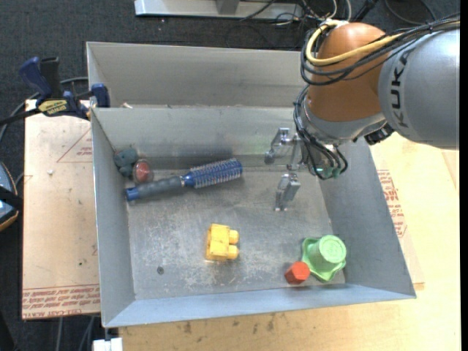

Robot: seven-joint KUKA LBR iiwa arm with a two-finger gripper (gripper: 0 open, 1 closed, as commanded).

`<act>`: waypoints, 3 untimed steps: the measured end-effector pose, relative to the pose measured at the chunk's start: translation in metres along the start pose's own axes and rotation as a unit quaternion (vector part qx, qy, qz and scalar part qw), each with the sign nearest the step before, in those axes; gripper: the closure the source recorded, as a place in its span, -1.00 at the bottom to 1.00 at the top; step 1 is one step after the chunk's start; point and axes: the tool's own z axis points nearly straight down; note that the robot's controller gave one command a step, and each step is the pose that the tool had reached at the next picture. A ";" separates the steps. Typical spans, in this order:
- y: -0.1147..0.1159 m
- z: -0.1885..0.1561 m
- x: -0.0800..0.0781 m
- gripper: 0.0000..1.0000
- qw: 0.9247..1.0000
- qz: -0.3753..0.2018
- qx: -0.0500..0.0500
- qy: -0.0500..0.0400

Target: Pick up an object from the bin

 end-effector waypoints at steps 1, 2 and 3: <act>0.041 0.128 -0.020 -1.00 0.997 -0.081 0.001 -0.003; 0.129 0.126 -0.044 -1.00 0.992 -0.126 0.001 -0.005; 0.169 0.119 0.009 -1.00 0.967 -0.255 0.001 -0.003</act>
Offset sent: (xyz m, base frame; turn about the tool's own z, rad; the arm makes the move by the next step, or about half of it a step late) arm 0.0173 0.0411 -0.1309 -0.1634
